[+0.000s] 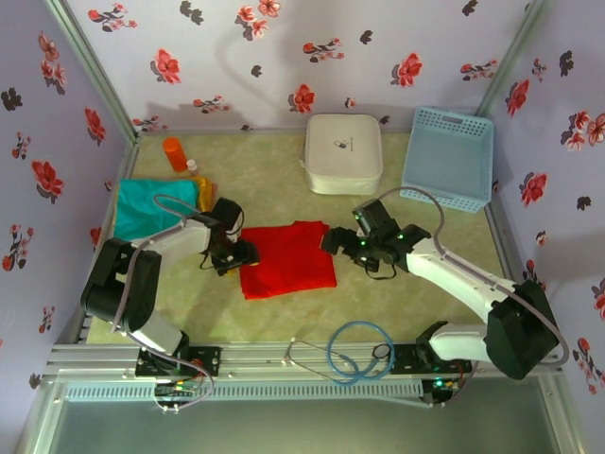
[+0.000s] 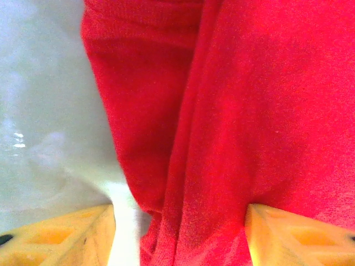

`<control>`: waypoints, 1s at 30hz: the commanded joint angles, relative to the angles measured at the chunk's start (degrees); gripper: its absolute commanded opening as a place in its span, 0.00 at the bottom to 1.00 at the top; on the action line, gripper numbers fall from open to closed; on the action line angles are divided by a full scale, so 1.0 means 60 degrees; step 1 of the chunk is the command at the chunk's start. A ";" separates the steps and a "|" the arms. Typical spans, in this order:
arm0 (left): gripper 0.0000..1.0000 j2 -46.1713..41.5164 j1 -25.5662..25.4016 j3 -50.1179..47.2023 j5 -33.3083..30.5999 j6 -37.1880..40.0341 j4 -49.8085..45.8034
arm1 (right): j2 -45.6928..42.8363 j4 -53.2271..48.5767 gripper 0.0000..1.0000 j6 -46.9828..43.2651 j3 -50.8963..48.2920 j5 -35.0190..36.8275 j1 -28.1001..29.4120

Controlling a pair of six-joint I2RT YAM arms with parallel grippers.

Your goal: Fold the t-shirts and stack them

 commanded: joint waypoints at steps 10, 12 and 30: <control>0.49 0.0149 -0.0605 -0.0186 0.1061 -0.0406 0.1264 | -0.0360 0.0175 0.95 0.0306 -0.0309 -0.0053 -0.0099; 0.48 0.0148 -0.0606 -0.0202 0.1067 -0.0402 0.1294 | -0.0359 0.0197 0.95 0.0321 -0.0367 -0.0043 -0.0111; 0.00 0.0057 -0.0650 0.0481 -0.1040 0.0776 -0.0393 | -0.0772 0.0263 0.95 0.0481 -0.0871 0.0025 -0.0184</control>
